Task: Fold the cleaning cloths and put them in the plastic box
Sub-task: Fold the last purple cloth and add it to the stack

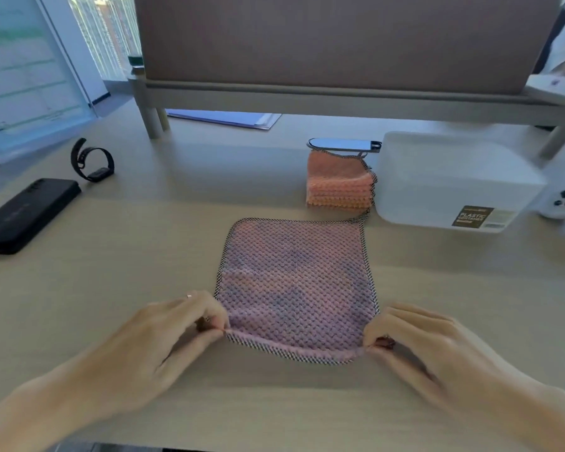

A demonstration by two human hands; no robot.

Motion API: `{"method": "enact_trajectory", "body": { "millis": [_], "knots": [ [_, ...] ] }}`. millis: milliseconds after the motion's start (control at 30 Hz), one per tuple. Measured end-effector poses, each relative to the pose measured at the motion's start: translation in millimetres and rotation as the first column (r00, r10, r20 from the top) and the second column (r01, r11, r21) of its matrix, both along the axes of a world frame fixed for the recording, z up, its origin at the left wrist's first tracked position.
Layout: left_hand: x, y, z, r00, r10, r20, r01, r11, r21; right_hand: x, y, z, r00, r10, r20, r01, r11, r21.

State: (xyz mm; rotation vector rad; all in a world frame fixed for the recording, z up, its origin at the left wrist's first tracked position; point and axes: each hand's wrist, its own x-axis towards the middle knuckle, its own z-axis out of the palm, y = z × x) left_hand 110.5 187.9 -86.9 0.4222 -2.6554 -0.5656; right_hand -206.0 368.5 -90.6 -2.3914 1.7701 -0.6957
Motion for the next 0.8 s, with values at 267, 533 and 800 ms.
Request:
{"method": "enact_trajectory", "body": {
  "millis": [267, 533, 800],
  "knots": [
    [-51.0, -43.7, 35.8, 0.935, 0.310, -0.171, -0.184, 0.838, 0.515, -17.7, -53.7, 33.3, 0.690, -0.317, 0.650, 0.307, 0.942, 0.133],
    [-100.5, -106.8, 17.6, 0.873, 0.487, 0.006, -0.447, 0.795, 0.410, -54.7, -130.0, 29.7, 0.363, -0.647, 0.670, 0.287, 0.762, 0.580],
    [-104.2, -107.7, 2.6, 0.856, 0.517, 0.023, -0.517, 0.851, 0.097, -60.8, -137.9, 12.1, 0.648, -0.600, 0.469, 0.444, 0.798, 0.407]
  ]
}}
